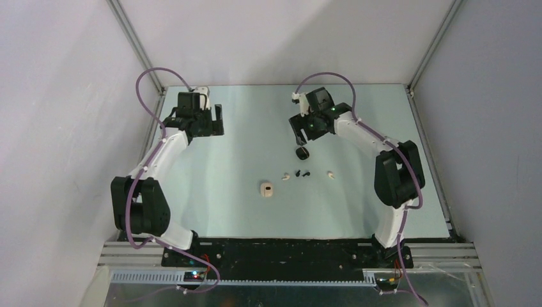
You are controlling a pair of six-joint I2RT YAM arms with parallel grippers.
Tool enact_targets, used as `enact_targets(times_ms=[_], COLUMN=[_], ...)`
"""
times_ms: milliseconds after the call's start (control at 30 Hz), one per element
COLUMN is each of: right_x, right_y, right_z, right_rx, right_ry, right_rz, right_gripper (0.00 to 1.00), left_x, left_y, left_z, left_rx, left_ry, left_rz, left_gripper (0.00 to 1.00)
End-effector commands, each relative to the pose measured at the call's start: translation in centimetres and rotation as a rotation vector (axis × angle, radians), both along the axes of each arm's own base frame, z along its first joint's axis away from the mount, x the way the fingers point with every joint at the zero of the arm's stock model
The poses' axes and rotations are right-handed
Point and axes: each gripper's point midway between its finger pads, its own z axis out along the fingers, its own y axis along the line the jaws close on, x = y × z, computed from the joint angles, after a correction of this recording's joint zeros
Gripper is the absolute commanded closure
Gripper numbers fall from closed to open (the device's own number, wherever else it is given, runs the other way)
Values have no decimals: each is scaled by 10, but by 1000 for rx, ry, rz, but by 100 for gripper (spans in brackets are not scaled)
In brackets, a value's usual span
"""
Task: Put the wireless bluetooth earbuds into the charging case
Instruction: Pick up the charging case from the center of the board.
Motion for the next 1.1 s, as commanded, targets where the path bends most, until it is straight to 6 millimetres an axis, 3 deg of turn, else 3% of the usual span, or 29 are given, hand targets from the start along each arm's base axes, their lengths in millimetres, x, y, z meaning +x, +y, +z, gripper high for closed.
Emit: enact_targets(times_ms=[0, 433, 1067], right_x=[20, -1, -16], right_y=[11, 16, 8], right_z=[11, -51, -102], right_rx=[-4, -153, -218], right_ry=[-50, 26, 157], right_rz=[-54, -25, 21], right_gripper=[23, 31, 38], left_x=[4, 17, 24], left_y=[5, -7, -8], left_z=[21, 25, 22], left_rx=[8, -7, 4], left_ry=[-67, -51, -36], left_rz=[55, 6, -3], left_gripper=[9, 12, 12])
